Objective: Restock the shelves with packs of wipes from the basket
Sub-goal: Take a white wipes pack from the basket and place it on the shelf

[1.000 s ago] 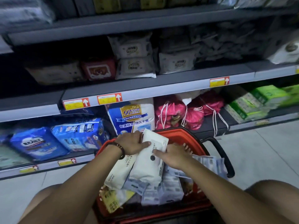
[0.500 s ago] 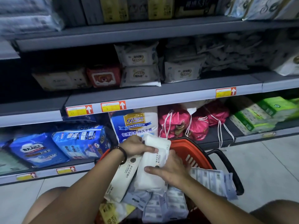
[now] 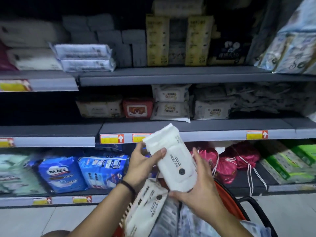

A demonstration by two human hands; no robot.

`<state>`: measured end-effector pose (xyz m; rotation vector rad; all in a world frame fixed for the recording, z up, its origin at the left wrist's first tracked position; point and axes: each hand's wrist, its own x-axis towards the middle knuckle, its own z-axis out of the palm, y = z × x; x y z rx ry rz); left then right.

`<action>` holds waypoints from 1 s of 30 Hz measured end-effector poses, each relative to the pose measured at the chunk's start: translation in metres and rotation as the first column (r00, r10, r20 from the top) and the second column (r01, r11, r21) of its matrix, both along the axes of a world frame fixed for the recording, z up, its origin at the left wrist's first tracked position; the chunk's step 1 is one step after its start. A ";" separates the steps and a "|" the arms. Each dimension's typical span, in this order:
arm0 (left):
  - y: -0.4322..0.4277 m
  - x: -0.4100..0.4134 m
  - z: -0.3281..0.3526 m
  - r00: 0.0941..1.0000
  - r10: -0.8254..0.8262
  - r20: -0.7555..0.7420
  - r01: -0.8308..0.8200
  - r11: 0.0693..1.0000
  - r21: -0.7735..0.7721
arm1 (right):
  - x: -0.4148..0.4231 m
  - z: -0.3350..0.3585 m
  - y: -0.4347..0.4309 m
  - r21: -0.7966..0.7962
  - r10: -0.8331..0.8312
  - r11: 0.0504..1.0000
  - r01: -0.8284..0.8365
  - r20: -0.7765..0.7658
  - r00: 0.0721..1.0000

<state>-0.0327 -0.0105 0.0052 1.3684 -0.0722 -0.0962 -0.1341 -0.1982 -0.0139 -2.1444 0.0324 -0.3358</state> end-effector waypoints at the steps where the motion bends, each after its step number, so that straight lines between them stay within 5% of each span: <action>1: 0.003 -0.003 0.009 0.999 0.035 -0.010 -0.035 0.998 -0.052 | -0.005 0.004 0.007 -0.010 -0.021 1.000 0.021 0.035 0.999; 7: 0.035 -0.034 0.058 0.974 0.219 -0.058 -0.226 0.958 -0.177 | -0.005 0.020 0.052 -0.101 -0.080 0.987 0.127 0.381 0.921; 12: 0.084 -0.059 0.123 0.881 0.470 0.051 -0.444 0.860 -0.251 | 0.016 0.090 0.093 -0.112 0.024 0.992 0.050 0.578 0.816; 19: 0.189 -0.039 0.209 0.677 0.658 0.331 -0.556 0.751 -0.356 | 0.083 0.200 0.200 0.008 0.165 0.978 -0.210 0.590 0.791; 22: 0.235 -0.002 0.210 0.564 0.693 0.449 -0.651 0.708 -0.274 | 0.120 0.230 0.248 -0.042 0.207 0.974 -0.224 0.570 0.795; 25: 0.262 0.031 0.198 0.548 0.638 0.540 -0.622 0.743 -0.247 | 0.158 0.253 0.291 -0.077 0.206 0.977 -0.198 0.573 0.793; 30: 0.286 0.077 0.182 0.465 0.448 0.764 -0.763 0.640 0.090 | 0.212 0.288 0.342 -0.168 0.176 0.980 -0.104 0.502 0.847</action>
